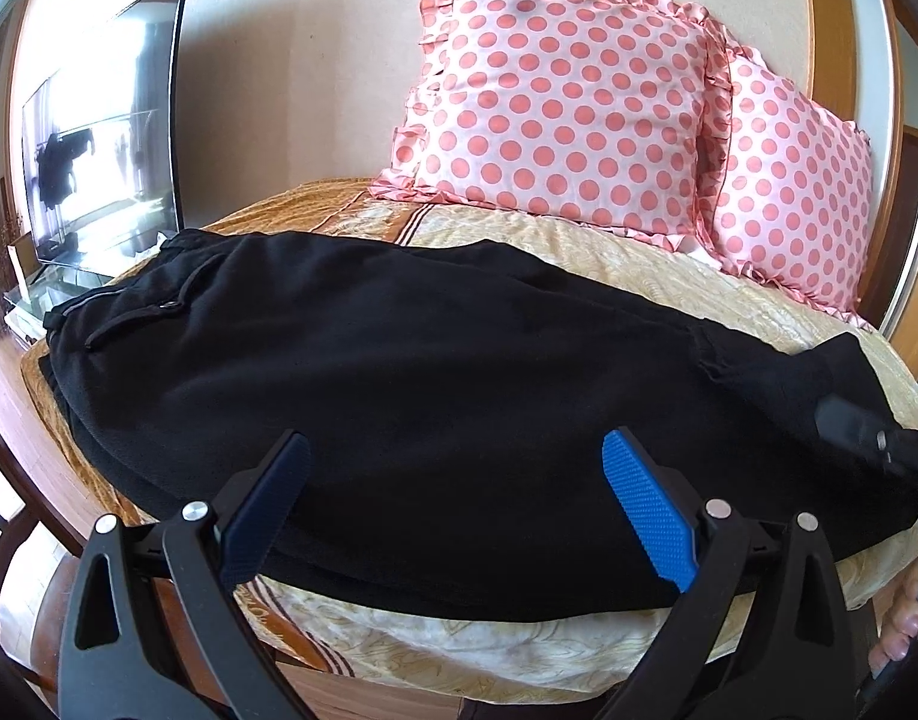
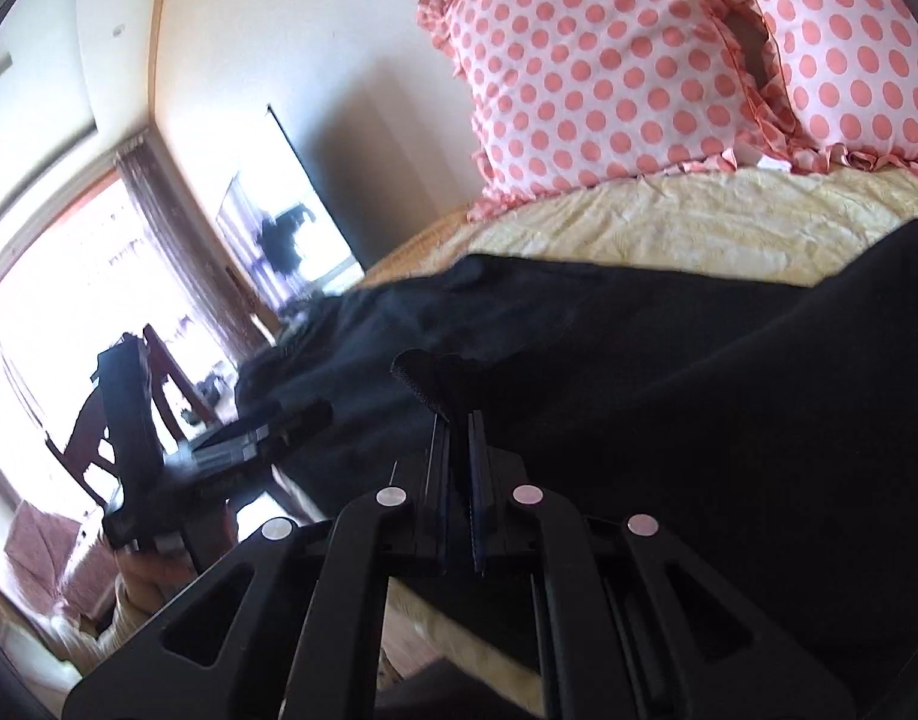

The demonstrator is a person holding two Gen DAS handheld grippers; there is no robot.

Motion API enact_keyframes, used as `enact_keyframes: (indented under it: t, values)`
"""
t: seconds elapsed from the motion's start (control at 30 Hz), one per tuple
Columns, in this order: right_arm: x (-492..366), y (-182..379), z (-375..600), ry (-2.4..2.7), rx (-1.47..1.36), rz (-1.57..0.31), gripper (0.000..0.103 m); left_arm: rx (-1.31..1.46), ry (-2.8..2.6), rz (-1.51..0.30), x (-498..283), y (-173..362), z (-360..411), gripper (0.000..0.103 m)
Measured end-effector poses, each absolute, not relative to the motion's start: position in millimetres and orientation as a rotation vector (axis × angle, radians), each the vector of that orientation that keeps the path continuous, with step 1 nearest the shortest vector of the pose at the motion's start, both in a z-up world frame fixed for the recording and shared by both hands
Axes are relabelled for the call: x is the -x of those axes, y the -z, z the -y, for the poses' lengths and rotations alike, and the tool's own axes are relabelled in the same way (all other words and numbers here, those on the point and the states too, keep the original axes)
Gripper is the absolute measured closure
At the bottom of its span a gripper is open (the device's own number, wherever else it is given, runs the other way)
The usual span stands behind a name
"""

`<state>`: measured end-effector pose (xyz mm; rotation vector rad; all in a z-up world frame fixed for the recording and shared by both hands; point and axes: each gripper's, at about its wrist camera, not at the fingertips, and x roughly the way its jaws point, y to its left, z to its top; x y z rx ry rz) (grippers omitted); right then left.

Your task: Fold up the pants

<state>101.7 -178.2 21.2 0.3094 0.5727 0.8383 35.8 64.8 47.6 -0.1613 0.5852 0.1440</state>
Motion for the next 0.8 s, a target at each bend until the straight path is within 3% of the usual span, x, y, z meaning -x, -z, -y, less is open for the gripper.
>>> enact_keyframes:
  t: [0.13, 0.33, 0.53, 0.63, 0.7, 0.8]
  values:
    - [-113.9, -34.7, 166.5, -0.829, -0.346, -0.498, 0.098, 0.143, -0.145, -0.573, -32.2, -50.4, -60.5, 0.005]
    - [-89.1, 12.5, 132.8, -0.904, -0.147, -0.674, 0.098, 0.131, -0.151, -0.575, -26.8, -47.8, -66.1, 0.005]
    - [-78.3, 15.6, 141.7, -0.863, -0.124, -0.647, 0.096, 0.14, -0.123, -0.573, -31.3, -47.4, -59.7, 0.005]
    - [-71.0, 9.2, 134.2, -0.876, -0.049, -0.649, 0.075, 0.128, -0.096, -0.564, -32.2, -50.0, -51.8, 0.005]
    - [-62.0, -0.6, 138.3, -0.885, -0.043, -0.623, 0.037, 0.121, -0.074, -0.551, -31.1, -53.3, -47.3, 0.005]
    - [-50.4, -23.1, 159.1, -0.828, -0.035, -0.518, 0.036, 0.11, -0.012, -0.518, -30.1, -60.6, -35.4, 0.005]
